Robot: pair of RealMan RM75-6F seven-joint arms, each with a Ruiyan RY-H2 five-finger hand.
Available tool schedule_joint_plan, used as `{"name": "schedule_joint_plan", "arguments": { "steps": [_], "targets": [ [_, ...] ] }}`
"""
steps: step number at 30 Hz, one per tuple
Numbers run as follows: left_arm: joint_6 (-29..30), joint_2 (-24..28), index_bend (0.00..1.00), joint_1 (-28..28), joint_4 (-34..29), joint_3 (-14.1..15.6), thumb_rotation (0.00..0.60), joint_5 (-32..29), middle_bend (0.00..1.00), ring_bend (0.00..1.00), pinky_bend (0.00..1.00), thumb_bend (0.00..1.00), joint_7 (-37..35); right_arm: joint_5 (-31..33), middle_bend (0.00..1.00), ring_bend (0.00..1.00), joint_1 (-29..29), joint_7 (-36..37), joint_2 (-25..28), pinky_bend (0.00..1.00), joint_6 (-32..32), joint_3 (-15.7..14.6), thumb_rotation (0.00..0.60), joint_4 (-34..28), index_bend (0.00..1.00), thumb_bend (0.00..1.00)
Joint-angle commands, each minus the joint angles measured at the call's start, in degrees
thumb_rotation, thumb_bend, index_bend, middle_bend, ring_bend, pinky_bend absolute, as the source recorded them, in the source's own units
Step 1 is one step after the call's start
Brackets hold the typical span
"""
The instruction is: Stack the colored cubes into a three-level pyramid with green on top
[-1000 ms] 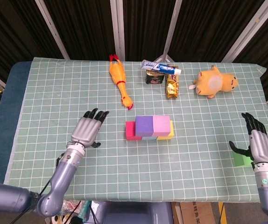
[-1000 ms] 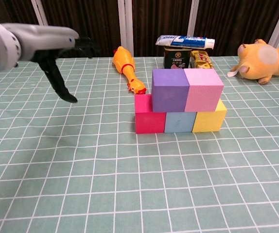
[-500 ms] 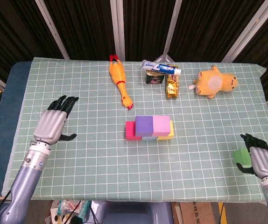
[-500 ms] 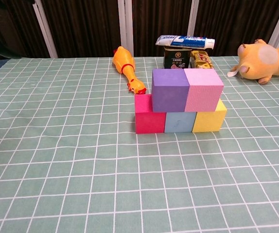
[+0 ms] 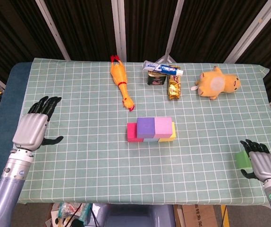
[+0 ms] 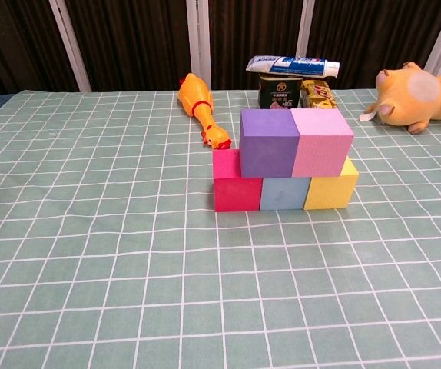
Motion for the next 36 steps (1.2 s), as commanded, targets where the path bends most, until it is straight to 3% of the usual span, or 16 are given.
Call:
{"name": "schedule_joint_plan", "arguments": {
  "steps": [1, 4, 22, 30, 36],
  "targets": [
    [-0.18, 0.16, 0.0, 0.19, -0.17, -0.19, 0.6, 0.05, 0.06, 0.04, 0.13, 0.15, 0.17, 0.79, 0.07, 0.0, 0.88, 0.02, -1.28, 0.0, -1.11, 0.21, 0.6, 2.38, 0.0, 0.31],
    [-0.44, 0.22, 0.0, 0.41, -0.28, -0.51, 0.6, -0.15, 0.06, 0.04, 0.13, 0.14, 0.44, 1.33, 0.12, 0.0, 1.32, 0.33, -2.17, 0.0, -1.92, 0.24, 0.6, 4.41, 0.0, 0.31],
    [-1.37, 0.52, 0.0, 1.63, 0.26, -2.42, 0.6, -0.77, 0.06, 0.04, 0.13, 0.14, 0.23, 4.37, 0.13, 0.0, 2.86, -0.88, -4.82, 0.0, -6.82, -1.73, 0.6, 11.25, 0.0, 0.32],
    [-1.73, 0.97, 0.0, 2.37, 0.36, -2.66, 0.6, -0.49, 0.06, 0.04, 0.13, 0.15, -0.17, 7.01, 0.26, 0.12, 3.91, -2.06, -6.69, 0.0, -9.35, -2.38, 0.6, 14.38, 0.0, 0.32],
    [-1.85, 1.72, 0.0, 3.71, 0.15, -2.15, 0.6, -0.12, 0.06, 0.04, 0.13, 0.15, -0.96, 6.48, 0.32, 0.16, 3.71, -2.34, -7.5, 0.0, -7.43, -2.25, 0.6, 14.57, 0.0, 0.31]
  ]
}}
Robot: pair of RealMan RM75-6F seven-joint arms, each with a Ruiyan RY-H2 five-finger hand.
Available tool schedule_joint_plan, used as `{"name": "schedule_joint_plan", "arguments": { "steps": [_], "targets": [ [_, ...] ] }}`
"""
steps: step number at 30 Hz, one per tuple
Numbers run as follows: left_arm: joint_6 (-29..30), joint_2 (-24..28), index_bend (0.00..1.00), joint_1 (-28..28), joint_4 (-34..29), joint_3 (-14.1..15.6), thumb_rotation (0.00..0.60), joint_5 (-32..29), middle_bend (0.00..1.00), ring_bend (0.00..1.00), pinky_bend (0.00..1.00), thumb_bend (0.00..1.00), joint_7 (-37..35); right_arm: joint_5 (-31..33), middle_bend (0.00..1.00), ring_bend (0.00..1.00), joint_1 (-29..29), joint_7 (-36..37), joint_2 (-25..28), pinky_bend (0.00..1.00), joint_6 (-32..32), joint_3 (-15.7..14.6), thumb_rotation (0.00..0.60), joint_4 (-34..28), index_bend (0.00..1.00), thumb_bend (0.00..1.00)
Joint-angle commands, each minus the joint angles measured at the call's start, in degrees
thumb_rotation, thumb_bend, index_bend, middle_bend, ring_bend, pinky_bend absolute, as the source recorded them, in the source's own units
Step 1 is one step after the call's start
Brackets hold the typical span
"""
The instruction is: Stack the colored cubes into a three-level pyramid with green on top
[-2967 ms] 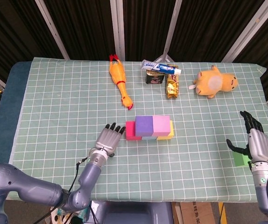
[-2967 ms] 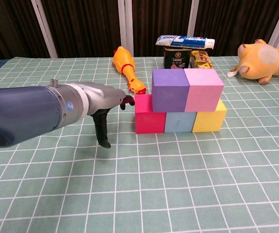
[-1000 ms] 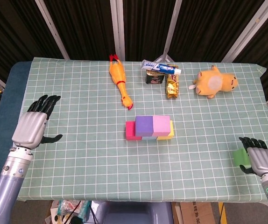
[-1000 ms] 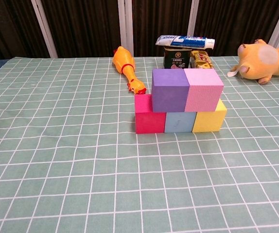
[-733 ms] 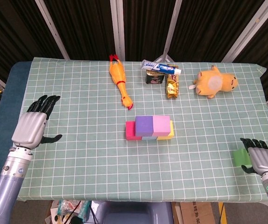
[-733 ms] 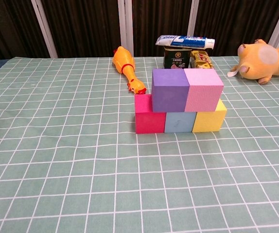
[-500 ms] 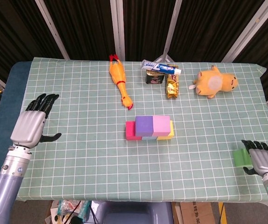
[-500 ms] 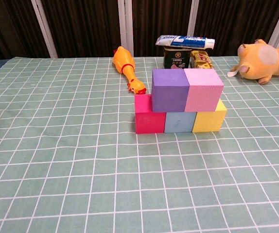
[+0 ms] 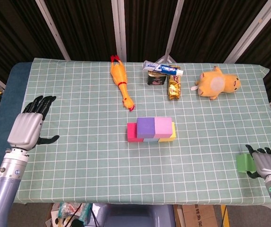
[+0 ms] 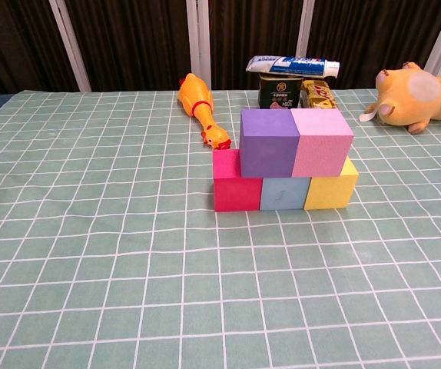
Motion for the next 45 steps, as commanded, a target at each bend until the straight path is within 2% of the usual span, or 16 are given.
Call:
{"name": "schedule_joint_plan", "arguments": {
  "steps": [1, 7, 12, 16, 19, 26, 30, 33, 39, 45],
  "targets": [
    [0.12, 0.48, 0.0, 0.84, -0.15, 0.42, 0.6, 0.47, 0.06, 0.04, 0.13, 0.15, -0.56, -0.44, 0.33, 0.16, -0.22, -0.27, -0.21, 0.0, 1.11, -0.02, 0.6, -0.23, 0.0, 0.31],
    [2.09, 1.46, 0.0, 4.49, 0.18, 2.75, 0.6, 4.12, 0.06, 0.04, 0.13, 0.14, -2.01, -1.56, 0.36, 0.19, -0.72, -0.53, 0.48, 0.0, 4.27, 0.53, 0.6, -2.16, 0.0, 0.31],
    [3.92, 2.31, 0.0, 7.99, 1.57, 5.04, 0.6, 7.99, 0.06, 0.04, 0.12, 0.14, -3.49, -1.81, 0.36, 0.19, -0.61, -1.28, 3.38, 0.0, 7.11, 1.82, 0.6, -6.55, 0.0, 0.31],
    [5.05, 2.62, 0.0, 10.22, 3.7, 6.4, 0.6, 10.54, 0.06, 0.04, 0.12, 0.14, -4.04, 0.17, 0.36, 0.19, 0.6, -3.63, 7.91, 0.0, 8.25, 3.28, 0.6, -13.0, 0.0, 0.31],
    [5.43, 2.37, 0.0, 11.64, 5.64, 7.28, 0.6, 11.69, 0.05, 0.04, 0.11, 0.15, -4.2, 2.36, 0.36, 0.19, 2.07, -5.67, 12.61, 0.0, 9.3, 4.99, 0.6, -20.28, 0.0, 0.31],
    [2.83, 2.24, 0.0, 12.82, 10.44, 6.77, 0.6, 13.7, 0.04, 0.02, 0.1, 0.14, -11.01, 7.76, 0.36, 0.19, 7.22, -11.99, 21.45, 0.0, 11.12, 8.95, 0.6, -35.65, 0.0, 0.31],
    [1.54, 2.53, 0.0, 12.94, 11.88, 6.46, 0.6, 14.39, 0.03, 0.02, 0.09, 0.14, -12.88, 13.8, 0.36, 0.19, 12.46, -16.57, 24.49, 0.0, 10.17, 11.48, 0.6, -41.48, 0.0, 0.31],
    [0.93, 2.77, 0.0, 13.19, 12.31, 6.1, 0.6, 15.02, 0.03, 0.02, 0.09, 0.14, -14.21, 23.63, 0.36, 0.19, 20.06, -21.36, 25.76, 0.0, 8.64, 14.42, 0.6, -44.46, 0.0, 0.31],
    [0.04, 4.12, 0.0, 13.52, 12.41, 5.0, 0.6, 15.54, 0.03, 0.02, 0.09, 0.14, -17.0, 38.4, 0.36, 0.19, 32.73, -28.78, 23.96, 0.0, 6.25, 16.83, 0.6, -43.39, 0.0, 0.31],
    [-2.1, 6.94, 0.0, 13.22, 13.01, 3.58, 0.6, 15.96, 0.03, 0.02, 0.09, 0.14, -20.19, 54.58, 0.36, 0.19, 46.01, -37.41, 19.32, 0.0, 6.75, 16.12, 0.6, -40.72, 0.0, 0.31]
  ]
}}
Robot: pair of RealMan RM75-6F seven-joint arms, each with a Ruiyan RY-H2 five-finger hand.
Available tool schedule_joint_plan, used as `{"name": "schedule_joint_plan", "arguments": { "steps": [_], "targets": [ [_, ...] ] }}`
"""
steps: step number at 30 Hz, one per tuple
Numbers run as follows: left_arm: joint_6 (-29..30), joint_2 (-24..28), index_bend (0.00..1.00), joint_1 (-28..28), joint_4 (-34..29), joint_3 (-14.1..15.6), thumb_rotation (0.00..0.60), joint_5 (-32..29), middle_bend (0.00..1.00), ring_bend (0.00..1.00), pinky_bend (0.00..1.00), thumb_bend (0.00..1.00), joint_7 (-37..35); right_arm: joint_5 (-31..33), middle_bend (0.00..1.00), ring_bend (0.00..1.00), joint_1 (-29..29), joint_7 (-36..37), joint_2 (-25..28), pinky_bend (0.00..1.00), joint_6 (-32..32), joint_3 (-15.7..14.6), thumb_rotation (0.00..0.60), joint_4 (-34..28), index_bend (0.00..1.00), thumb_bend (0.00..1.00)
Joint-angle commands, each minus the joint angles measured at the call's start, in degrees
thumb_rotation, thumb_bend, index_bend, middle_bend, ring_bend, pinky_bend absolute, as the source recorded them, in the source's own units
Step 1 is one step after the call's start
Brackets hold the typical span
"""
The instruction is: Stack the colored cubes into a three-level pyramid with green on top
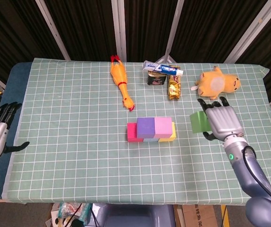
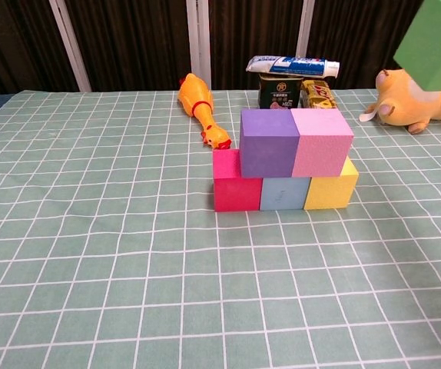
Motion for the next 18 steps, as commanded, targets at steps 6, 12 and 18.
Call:
{"name": "schedule_joint_plan", "arguments": {
  "steps": [6, 12, 18],
  "targets": [
    [-2.0, 1.28, 0.0, -0.61, 1.21, -2.24, 0.6, -0.21, 0.03, 0.02, 0.09, 0.14, -3.08, 26.13, 0.36, 0.19, 19.95, -11.98, -9.51, 0.0, 3.92, 1.02, 0.6, 3.11, 0.0, 0.31],
    [-3.68, 1.67, 0.0, -0.52, 2.52, -3.12, 0.6, -1.89, 0.03, 0.02, 0.09, 0.14, -5.53, 33.36, 0.36, 0.19, 26.64, -14.54, -16.76, 0.0, 8.02, 1.78, 0.6, 6.64, 0.0, 0.31],
    [-4.84, 1.91, 0.0, -0.35, 3.26, -3.53, 0.6, -2.04, 0.03, 0.02, 0.09, 0.14, -7.08, 37.47, 0.36, 0.19, 29.71, -14.98, -22.51, 0.0, 12.43, 2.51, 0.6, 11.09, 0.0, 0.31]
  ]
}}
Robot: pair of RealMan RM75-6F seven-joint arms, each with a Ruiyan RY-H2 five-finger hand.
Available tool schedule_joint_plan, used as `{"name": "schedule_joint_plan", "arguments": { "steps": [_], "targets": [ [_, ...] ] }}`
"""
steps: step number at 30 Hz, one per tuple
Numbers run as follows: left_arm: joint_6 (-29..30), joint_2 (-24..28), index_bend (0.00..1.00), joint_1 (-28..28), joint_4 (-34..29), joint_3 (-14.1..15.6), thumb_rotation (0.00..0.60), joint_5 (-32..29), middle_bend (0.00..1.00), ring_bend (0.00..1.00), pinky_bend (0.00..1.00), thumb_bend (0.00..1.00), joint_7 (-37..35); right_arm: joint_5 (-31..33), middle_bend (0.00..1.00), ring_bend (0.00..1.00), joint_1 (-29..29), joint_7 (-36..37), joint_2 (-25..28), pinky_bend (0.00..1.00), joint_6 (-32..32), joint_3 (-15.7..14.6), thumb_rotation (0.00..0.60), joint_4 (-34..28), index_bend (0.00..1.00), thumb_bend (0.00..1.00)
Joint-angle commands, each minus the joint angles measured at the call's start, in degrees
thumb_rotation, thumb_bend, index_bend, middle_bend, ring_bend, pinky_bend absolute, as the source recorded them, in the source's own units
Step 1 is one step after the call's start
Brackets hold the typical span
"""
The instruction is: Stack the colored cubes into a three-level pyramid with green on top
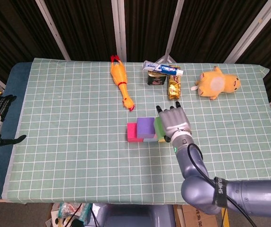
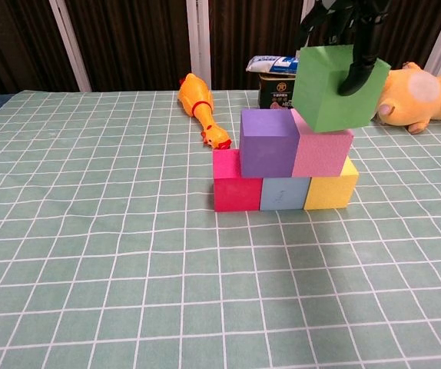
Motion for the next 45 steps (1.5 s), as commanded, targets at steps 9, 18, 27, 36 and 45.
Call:
{"name": "schedule_joint_plan", "arguments": {
  "steps": [9, 18, 27, 36, 45],
  "targets": [
    [-1.37, 0.29, 0.0, 0.31, 0.92, -0.61, 0.6, -0.14, 0.03, 0.02, 0.09, 0.14, -1.64, 12.51, 0.36, 0.19, 4.47, -2.65, -5.92, 0.0, 7.66, 6.19, 0.6, 7.6, 0.0, 0.31],
    [-2.04, 0.17, 0.0, 0.43, 1.21, -1.07, 0.6, -0.37, 0.03, 0.02, 0.09, 0.14, -2.01, 15.8, 0.36, 0.19, 3.38, -3.79, -7.43, 0.0, 8.61, 10.73, 0.6, 10.01, 0.0, 0.31],
    [-2.08, -0.01, 0.0, 0.65, 1.39, -1.34, 0.6, -0.21, 0.03, 0.02, 0.09, 0.14, -1.88, 10.18, 0.36, 0.19, 1.58, -1.53, -10.79, 0.0, 11.09, 10.91, 0.6, 10.69, 0.0, 0.31],
    [-2.61, -0.16, 0.0, 0.73, 1.75, -1.56, 0.6, -0.34, 0.03, 0.02, 0.09, 0.14, -2.06, 8.25, 0.36, 0.19, -0.02, -2.18, -12.74, 0.0, 12.17, 11.6, 0.6, 11.5, 0.0, 0.31],
    [-2.85, -0.11, 0.0, 0.88, 1.69, -1.84, 0.6, -0.36, 0.03, 0.02, 0.09, 0.14, -2.28, 7.5, 0.36, 0.19, -1.08, -4.05, -14.11, 0.0, 12.95, 12.62, 0.6, 11.55, 0.0, 0.31]
  ]
}}
